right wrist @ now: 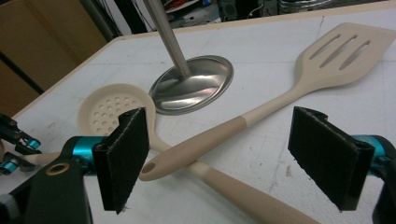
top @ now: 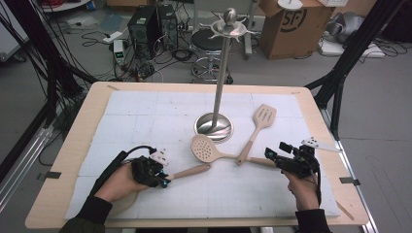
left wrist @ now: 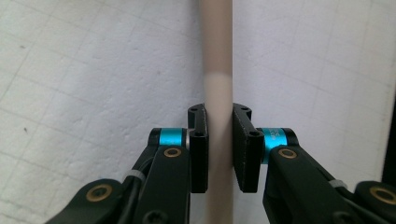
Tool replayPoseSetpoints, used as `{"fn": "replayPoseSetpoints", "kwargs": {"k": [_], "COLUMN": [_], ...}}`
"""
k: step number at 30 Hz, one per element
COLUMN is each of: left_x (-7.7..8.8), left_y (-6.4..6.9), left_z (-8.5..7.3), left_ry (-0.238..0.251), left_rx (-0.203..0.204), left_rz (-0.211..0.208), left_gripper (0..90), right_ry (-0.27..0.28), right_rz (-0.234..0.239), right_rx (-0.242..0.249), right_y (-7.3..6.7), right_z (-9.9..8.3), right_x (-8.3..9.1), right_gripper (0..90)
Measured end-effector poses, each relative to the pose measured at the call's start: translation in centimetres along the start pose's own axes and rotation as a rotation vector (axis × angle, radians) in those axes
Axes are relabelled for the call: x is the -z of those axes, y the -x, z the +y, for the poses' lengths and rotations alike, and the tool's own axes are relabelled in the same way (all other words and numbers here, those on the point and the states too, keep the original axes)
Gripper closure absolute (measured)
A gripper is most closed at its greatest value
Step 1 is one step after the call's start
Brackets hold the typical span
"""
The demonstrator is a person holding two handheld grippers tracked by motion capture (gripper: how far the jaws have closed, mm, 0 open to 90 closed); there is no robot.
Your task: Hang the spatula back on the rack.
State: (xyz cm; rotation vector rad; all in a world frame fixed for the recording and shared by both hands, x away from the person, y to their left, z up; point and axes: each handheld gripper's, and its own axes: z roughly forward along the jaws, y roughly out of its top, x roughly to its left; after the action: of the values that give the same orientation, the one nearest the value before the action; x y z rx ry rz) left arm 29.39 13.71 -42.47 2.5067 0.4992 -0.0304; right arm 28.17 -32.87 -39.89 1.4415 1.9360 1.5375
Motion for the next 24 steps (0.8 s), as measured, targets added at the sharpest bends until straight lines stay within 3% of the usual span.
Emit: {"fn": "replayPoseSetpoints", "kwargs": {"k": [7,17,22,24], "left_x": [1.3,3.2,3.7,3.9], "left_y": [-0.2,-1.4,-1.9,-2.2], "left_z": [-1.2,-1.9,-1.9,-1.8], "left_ry": [0.063,0.283,0.358,0.396], "left_rx": [0.036,0.141,0.196,0.218], "left_rz": [-0.029,-0.058,-0.046,-0.07], "left_gripper": [78.5,78.5,78.5,78.5], "right_ry": [-0.007,-0.009,-0.009,-0.009], "right_rz": [0.006,0.007,0.009,0.008], "right_rx": [0.01,0.009,0.003,0.006], "right_y": [-0.2,-0.2,-0.1,-0.1], "right_z": [0.0,0.0,0.0,0.0], "right_x": [-0.5,-0.5,-0.4,-0.5], "right_gripper": [19.5,19.5,19.5,19.5]}}
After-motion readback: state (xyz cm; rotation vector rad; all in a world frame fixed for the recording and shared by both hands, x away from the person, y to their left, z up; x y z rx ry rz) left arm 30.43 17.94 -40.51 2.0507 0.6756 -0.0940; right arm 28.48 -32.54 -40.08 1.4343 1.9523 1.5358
